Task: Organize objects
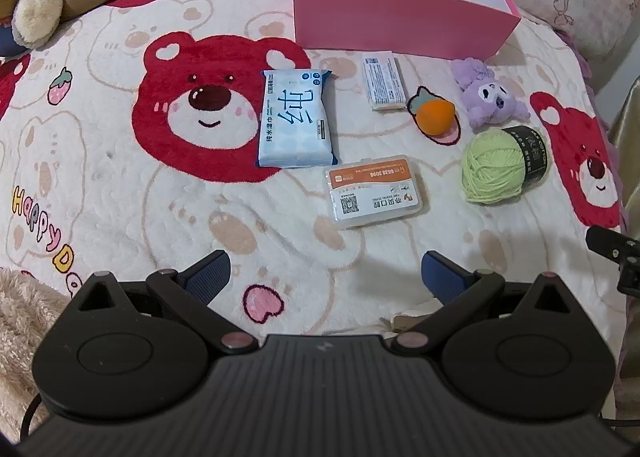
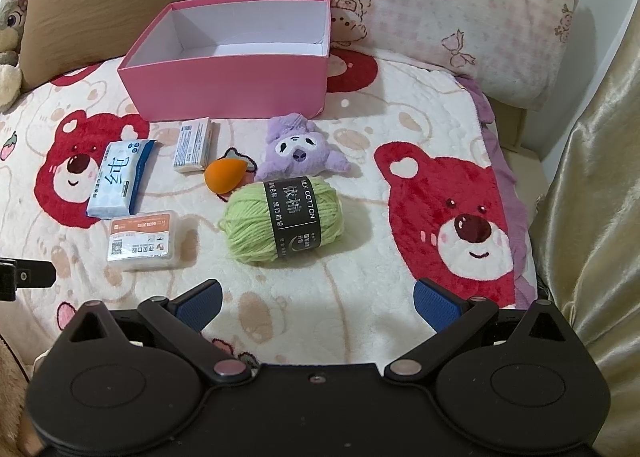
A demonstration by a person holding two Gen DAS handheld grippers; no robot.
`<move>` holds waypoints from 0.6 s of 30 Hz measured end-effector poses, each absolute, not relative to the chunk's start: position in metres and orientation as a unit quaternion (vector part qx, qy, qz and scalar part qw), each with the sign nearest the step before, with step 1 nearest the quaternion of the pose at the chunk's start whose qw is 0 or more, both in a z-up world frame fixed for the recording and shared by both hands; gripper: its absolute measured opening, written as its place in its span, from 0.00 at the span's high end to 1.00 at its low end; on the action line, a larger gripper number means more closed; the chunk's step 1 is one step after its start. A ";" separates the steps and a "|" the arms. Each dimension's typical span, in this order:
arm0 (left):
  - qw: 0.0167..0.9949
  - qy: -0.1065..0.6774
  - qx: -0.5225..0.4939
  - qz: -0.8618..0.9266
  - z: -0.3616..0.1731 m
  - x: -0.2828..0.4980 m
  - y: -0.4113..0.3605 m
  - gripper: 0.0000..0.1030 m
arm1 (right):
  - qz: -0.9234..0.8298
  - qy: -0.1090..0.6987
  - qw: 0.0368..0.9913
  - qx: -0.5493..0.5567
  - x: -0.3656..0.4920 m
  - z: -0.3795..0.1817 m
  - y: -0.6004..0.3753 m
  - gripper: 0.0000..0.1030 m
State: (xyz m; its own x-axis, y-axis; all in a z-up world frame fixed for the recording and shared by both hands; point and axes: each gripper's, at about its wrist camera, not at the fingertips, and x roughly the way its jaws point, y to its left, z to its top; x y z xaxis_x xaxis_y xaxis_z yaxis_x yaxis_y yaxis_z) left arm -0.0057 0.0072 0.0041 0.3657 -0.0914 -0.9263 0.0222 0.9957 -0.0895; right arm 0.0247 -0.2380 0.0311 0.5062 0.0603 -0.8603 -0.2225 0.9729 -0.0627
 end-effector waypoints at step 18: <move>0.832 0.551 -0.050 -0.052 0.024 0.000 -0.004 0.00 | 0.140 0.460 0.873 -0.082 0.025 0.051 -0.248 0.00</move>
